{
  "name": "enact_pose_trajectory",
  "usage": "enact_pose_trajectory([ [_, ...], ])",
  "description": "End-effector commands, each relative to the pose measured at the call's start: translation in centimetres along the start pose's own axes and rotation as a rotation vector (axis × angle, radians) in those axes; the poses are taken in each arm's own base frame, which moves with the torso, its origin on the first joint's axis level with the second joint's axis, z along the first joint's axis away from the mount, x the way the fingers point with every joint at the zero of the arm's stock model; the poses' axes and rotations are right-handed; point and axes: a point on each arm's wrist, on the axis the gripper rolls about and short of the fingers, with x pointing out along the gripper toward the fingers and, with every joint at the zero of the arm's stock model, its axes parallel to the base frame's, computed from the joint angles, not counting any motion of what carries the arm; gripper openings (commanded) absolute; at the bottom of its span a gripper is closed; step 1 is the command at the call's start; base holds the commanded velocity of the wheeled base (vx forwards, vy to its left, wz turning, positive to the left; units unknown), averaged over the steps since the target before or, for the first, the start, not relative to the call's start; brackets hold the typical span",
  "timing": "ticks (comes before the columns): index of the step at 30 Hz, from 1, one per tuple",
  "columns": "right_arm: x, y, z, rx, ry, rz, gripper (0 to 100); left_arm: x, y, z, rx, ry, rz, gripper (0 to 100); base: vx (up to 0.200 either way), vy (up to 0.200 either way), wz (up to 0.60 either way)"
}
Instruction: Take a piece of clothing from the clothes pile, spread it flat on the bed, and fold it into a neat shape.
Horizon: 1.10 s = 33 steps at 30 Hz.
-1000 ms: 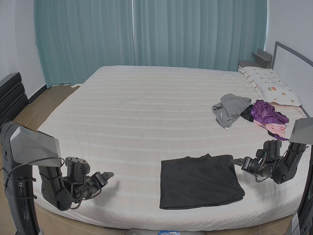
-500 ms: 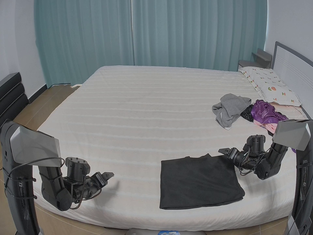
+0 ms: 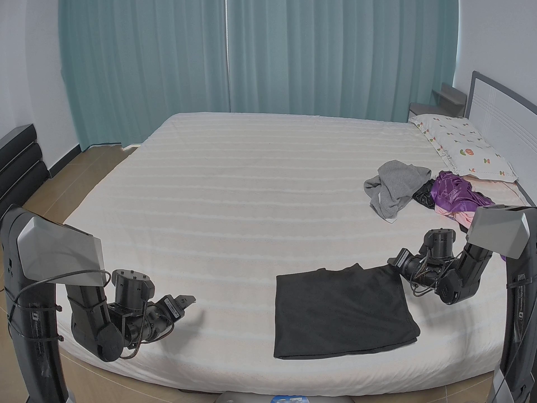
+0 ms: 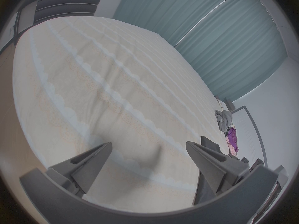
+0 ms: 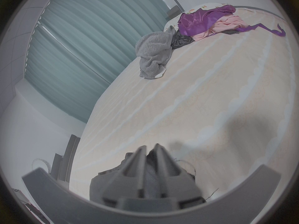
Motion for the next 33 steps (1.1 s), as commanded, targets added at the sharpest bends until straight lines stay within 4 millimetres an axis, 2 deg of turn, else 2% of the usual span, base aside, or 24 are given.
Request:
enact_pose_trajectory([
  [1, 0.1, -0.2, 0.3, 0.007, -0.01, -0.002, 0, 0.0, 0.0, 0.0, 0.0, 0.001, 0.0, 100, 0.0, 0.0, 0.0],
  [7, 0.2, -0.5, 1.4, 0.015, -0.041, 0.001, 0, 0.0, 0.0, 0.0, 0.0, 0.001, 0.0, 100, 0.0, 0.0, 0.0],
  [30, 0.9, -1.9, 1.1, 0.026, -0.026, -0.035, 0, 0.0, 0.0, 0.0, -0.001, 0.0, 0.001, 100, 0.0, 0.0, 0.0],
  [31, 0.9, -1.9, 1.0, 0.023, -0.024, -0.035, 100, 0.0, 0.0, 0.0, -0.001, 0.0, 0.001, 100, 0.0, 0.0, 0.0],
  [33, 0.8, -2.0, 1.0, 0.026, -0.022, -0.037, 100, 0.0, 0.0, 0.0, 0.0, 0.001, 0.0, 100, 0.0, 0.0, 0.0],
])
